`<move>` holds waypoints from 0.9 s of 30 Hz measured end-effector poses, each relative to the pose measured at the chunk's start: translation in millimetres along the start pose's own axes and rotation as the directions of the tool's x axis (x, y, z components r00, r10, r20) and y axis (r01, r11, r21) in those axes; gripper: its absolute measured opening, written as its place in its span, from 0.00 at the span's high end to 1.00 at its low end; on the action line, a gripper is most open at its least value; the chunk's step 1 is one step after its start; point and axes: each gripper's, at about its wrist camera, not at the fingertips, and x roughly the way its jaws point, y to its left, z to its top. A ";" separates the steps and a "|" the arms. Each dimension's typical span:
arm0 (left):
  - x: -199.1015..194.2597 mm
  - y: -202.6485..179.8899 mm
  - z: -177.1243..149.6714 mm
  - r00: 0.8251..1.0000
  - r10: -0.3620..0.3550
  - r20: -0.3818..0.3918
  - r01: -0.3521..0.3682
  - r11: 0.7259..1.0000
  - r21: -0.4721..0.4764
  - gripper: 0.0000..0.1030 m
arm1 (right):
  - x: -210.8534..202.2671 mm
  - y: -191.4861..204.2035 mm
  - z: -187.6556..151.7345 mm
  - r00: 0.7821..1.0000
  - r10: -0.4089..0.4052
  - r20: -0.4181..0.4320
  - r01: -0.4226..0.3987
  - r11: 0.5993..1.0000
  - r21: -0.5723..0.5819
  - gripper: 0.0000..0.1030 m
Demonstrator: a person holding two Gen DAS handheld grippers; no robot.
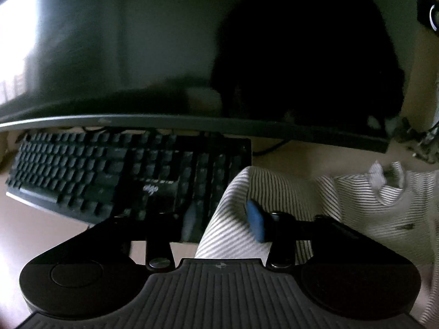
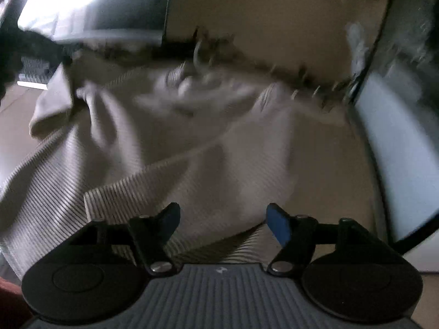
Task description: Fold clothes
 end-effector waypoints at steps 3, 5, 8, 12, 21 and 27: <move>-14.5 -9.5 -7.5 0.997 -0.075 -0.019 0.075 0.997 -0.012 0.44 | -25.4 17.0 4.6 0.997 0.068 0.043 -0.067 0.997 -0.027 0.31; -24.1 -15.8 -12.5 0.992 -0.125 -0.032 0.124 0.992 -0.021 0.32 | -28.5 42.1 4.5 0.993 0.103 0.053 -0.100 0.993 -0.055 0.31; -39.1 -27.1 -21.0 0.979 -0.198 -0.048 0.197 0.980 -0.026 0.18 | -19.6 87.7 -3.6 0.994 0.096 0.047 -0.087 0.981 -0.175 0.31; -41.6 -64.9 -39.1 0.954 -0.289 -0.075 0.294 0.953 0.076 0.11 | 4.1 103.0 -13.6 1.000 -0.010 0.025 0.016 0.967 -0.255 0.75; -49.7 -86.7 -58.8 0.887 -0.443 -0.129 0.457 0.881 0.120 0.04 | -67.9 -46.6 56.2 0.875 -0.416 0.247 0.415 0.908 0.060 0.89; -53.6 -109.0 -51.2 0.862 -0.495 -0.109 0.506 0.854 0.124 0.00 | -103.6 -93.6 115.5 0.808 -0.436 0.397 0.404 0.899 0.167 0.91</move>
